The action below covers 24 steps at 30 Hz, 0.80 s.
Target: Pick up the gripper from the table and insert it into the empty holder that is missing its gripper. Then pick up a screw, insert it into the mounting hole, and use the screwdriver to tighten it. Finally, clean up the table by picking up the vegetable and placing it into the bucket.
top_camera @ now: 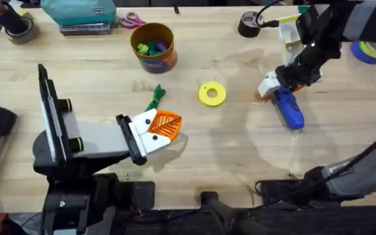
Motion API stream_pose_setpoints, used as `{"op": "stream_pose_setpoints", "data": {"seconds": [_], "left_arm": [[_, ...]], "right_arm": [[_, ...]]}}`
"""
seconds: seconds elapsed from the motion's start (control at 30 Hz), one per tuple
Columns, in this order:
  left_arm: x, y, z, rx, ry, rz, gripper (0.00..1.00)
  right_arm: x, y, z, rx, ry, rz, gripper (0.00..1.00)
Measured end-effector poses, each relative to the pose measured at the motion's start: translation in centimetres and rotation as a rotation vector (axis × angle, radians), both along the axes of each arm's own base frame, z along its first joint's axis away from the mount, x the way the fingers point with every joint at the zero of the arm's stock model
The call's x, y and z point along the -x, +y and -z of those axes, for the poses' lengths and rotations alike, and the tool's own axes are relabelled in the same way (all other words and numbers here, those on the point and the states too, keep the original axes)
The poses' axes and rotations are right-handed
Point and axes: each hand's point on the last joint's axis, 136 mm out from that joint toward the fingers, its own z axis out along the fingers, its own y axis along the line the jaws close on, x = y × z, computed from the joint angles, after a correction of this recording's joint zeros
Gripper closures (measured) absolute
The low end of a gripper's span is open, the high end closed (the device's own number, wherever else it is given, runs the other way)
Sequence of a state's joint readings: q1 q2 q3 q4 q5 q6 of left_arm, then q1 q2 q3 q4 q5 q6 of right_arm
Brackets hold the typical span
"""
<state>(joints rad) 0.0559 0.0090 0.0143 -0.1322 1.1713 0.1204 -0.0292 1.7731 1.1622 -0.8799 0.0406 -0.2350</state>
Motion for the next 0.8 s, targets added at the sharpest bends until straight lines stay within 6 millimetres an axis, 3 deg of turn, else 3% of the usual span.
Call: {"op": "stream_pose_setpoints", "data": {"seconds": [0.3, 0.43, 0.53, 0.7, 0.8], "left_arm": [[0.00, 0.00, 0.00, 0.000, 0.000, 0.000, 0.997], [0.00, 0.00, 0.00, 0.000, 0.000, 0.000, 0.997], [0.00, 0.00, 0.00, 0.000, 0.000, 0.000, 0.997], [0.00, 0.00, 0.00, 0.000, 0.000, 0.000, 0.997], [0.00, 0.00, 0.00, 0.000, 0.000, 0.000, 0.997]], "right_arm": [[-0.01, -0.03, 0.03, 0.002, 0.000, 0.003, 0.042], [-0.10, -0.35, 0.14, 0.019, -0.001, 0.008, 0.186], [-0.14, -0.43, 0.14, 0.023, -0.002, 0.012, 0.356], [-0.18, -0.49, 0.36, 0.025, 0.001, 0.019, 0.944], [-0.16, -0.46, 0.45, 0.023, 0.004, 0.021, 0.976]]}}
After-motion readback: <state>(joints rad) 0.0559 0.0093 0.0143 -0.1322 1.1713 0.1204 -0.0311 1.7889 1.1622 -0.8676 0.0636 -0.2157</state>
